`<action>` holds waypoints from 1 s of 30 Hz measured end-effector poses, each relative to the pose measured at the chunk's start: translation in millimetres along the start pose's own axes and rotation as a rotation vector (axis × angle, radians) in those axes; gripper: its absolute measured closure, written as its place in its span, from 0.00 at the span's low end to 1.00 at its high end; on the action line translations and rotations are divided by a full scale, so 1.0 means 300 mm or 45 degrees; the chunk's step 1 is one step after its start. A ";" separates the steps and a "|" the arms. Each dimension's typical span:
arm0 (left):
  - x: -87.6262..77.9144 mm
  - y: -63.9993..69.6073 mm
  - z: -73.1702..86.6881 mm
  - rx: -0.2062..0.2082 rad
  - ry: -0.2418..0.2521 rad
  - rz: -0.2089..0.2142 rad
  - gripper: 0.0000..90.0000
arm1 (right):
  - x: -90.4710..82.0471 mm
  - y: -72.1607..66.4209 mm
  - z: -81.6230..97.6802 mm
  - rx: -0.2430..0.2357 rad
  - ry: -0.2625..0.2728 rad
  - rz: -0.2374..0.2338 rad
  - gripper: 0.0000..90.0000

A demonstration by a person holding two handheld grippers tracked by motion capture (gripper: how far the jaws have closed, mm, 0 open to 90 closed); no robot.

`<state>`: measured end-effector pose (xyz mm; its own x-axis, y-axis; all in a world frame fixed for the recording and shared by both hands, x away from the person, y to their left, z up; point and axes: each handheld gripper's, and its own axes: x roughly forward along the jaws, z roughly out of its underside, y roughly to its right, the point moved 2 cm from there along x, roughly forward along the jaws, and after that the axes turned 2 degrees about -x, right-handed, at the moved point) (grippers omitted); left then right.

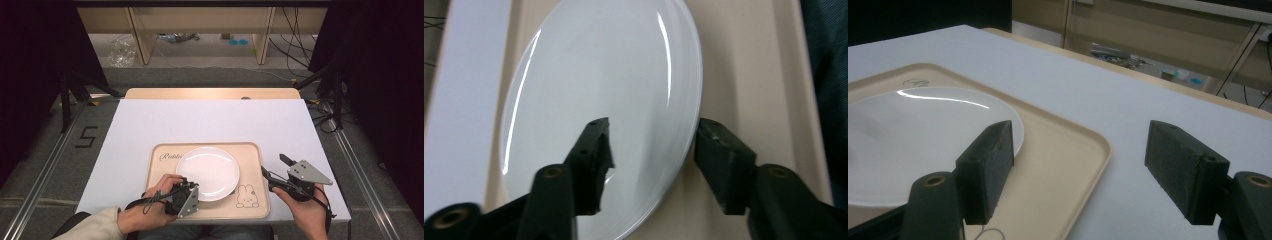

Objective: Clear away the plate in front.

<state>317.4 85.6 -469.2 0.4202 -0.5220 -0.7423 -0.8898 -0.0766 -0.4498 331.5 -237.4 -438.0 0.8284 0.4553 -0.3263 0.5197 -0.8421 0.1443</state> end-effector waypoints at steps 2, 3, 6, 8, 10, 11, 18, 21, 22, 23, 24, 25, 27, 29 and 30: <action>-0.009 -0.012 -0.002 -0.088 0.086 0.023 0.44 | 0.001 0.000 0.000 0.000 -0.001 -0.001 0.32; -0.016 -0.022 -0.002 -0.130 0.126 0.029 0.40 | 0.001 0.000 0.001 -0.001 -0.003 -0.002 0.32; -0.031 -0.044 0.004 -0.238 0.209 0.051 0.37 | -0.001 -0.006 0.001 0.019 -0.015 -0.017 0.32; -0.040 -0.055 0.012 -0.297 0.235 0.066 0.34 | 0.000 -0.004 0.000 0.008 -0.009 -0.013 0.31; -0.046 -0.065 0.024 -0.357 0.263 0.062 0.32 | -0.002 -0.006 0.001 0.021 -0.020 -0.030 0.31; -0.049 -0.069 0.029 -0.374 0.272 0.064 0.31 | -0.001 -0.006 0.001 0.016 -0.019 -0.034 0.31; -0.098 -0.123 0.099 -0.603 0.455 -0.012 0.20 | -0.003 -0.018 -0.006 0.019 0.020 -0.095 0.26; -0.119 -0.153 0.139 -0.626 0.511 -0.095 0.18 | -0.006 -0.021 -0.007 0.029 0.036 -0.102 0.25; -0.125 -0.163 0.149 -0.640 0.534 -0.116 0.18 | -0.008 -0.020 -0.007 0.035 0.038 -0.103 0.25; -0.130 -0.170 0.158 -0.682 0.569 -0.142 0.18 | -0.012 -0.019 -0.008 0.048 0.029 -0.110 0.25; -0.140 -0.186 0.171 -0.679 0.589 -0.172 0.18 | -0.016 -0.016 -0.009 0.055 0.039 -0.111 0.24; -0.148 -0.197 0.181 -0.687 0.604 -0.195 0.18 | -0.014 -0.016 -0.009 0.063 0.061 -0.119 0.24; -0.159 -0.211 0.196 -0.750 0.640 -0.228 0.17 | -0.016 -0.015 -0.008 0.062 0.063 -0.112 0.23; -0.162 -0.221 0.211 -0.764 0.642 -0.252 0.17 | -0.012 -0.020 -0.008 0.071 0.080 -0.122 0.23; -0.159 -0.222 0.215 -0.780 0.639 -0.253 0.17 | -0.015 -0.019 -0.008 0.064 0.068 -0.115 0.23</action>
<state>368.1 170.4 -435.7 0.5797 -0.7572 -0.3009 -0.8078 -0.5826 -0.0901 325.2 -234.1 -435.1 0.7891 0.5438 -0.2856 0.5829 -0.8096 0.0688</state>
